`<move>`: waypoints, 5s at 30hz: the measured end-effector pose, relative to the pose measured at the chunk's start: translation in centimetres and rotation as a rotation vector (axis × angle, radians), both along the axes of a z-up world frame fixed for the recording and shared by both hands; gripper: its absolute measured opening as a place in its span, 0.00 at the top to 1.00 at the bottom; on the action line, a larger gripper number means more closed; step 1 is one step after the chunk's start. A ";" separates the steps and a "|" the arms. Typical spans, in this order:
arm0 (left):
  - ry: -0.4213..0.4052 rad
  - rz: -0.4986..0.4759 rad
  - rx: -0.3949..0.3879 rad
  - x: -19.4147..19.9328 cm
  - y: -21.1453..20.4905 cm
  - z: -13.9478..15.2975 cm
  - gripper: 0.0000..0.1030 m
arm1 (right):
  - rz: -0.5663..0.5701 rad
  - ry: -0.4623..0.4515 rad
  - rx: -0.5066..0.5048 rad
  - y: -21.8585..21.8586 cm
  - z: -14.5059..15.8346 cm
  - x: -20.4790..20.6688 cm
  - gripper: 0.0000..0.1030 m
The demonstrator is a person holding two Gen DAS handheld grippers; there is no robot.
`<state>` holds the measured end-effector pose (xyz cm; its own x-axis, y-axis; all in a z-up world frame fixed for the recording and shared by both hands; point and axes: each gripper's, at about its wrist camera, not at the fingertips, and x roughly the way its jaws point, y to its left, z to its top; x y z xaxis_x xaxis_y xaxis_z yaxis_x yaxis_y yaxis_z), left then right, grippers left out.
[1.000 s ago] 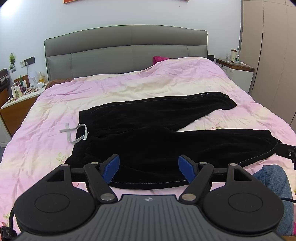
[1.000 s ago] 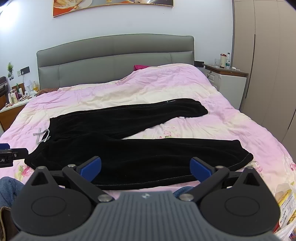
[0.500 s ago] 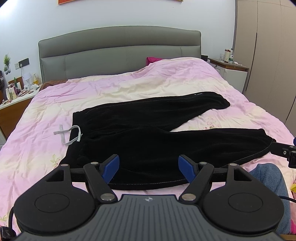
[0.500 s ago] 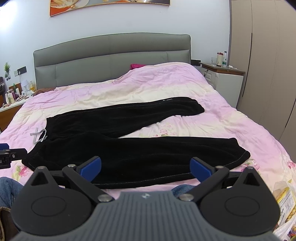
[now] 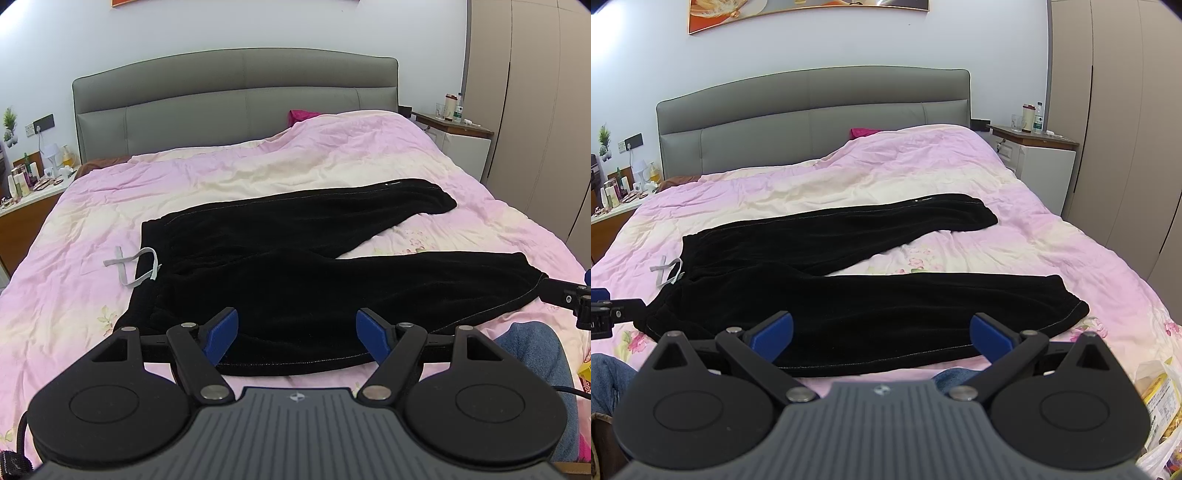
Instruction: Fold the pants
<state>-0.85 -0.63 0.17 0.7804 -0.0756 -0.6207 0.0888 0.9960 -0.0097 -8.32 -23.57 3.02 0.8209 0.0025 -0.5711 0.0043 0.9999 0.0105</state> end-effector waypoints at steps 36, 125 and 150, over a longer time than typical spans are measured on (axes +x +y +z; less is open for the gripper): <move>0.374 -0.602 0.779 12.3 5.9 -12.7 0.18 | 0.205 0.119 -0.200 -16.2 -4.9 15.9 0.49; 0.369 0.142 0.105 45.4 19.2 -8.0 0.28 | 0.212 0.230 -0.579 -10.7 -18.5 71.0 0.55; 0.184 0.305 -0.299 39.9 29.0 -12.4 0.65 | 0.537 0.290 -0.080 17.9 -21.3 66.0 0.85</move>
